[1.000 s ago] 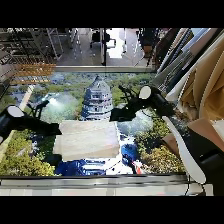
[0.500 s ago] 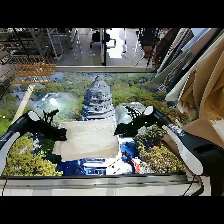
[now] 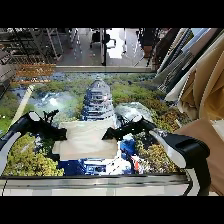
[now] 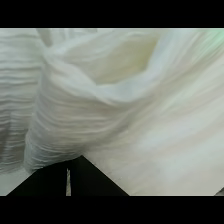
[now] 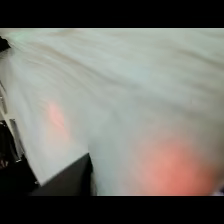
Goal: Fold the clothes and pants, and hang the long-sleeved shirts on hangers.
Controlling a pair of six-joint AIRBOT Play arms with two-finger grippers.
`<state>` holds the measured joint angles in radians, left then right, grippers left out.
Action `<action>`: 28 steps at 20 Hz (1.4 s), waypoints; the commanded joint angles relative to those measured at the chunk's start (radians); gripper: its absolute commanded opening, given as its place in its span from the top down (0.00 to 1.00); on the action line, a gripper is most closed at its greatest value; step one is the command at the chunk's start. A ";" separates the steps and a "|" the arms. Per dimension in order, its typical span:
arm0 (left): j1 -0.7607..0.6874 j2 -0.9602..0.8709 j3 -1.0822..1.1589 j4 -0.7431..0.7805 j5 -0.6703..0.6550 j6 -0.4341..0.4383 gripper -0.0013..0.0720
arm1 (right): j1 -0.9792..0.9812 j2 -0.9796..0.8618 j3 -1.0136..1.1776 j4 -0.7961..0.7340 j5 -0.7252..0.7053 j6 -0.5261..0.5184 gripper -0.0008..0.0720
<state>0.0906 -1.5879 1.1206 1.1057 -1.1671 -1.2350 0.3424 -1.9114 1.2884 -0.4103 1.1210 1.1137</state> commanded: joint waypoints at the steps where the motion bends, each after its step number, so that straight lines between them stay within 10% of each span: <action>1: 0.005 0.049 0.001 0.003 -0.069 0.007 0.97 | 0.092 -0.001 0.031 0.124 -0.013 -0.034 0.97; 14: 0.055 0.661 0.000 -0.044 -0.289 0.023 0.97 | -0.307 0.652 0.351 -0.391 0.138 0.447 0.97; 28: 0.054 0.669 -0.055 -0.044 -0.295 0.023 0.97 | -1.574 0.789 0.102 -0.595 0.595 0.042 0.97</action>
<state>0.1444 -0.9195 1.0718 1.0618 -1.4742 -1.2121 -1.0412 -1.1263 1.5291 -0.9058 1.6253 1.2392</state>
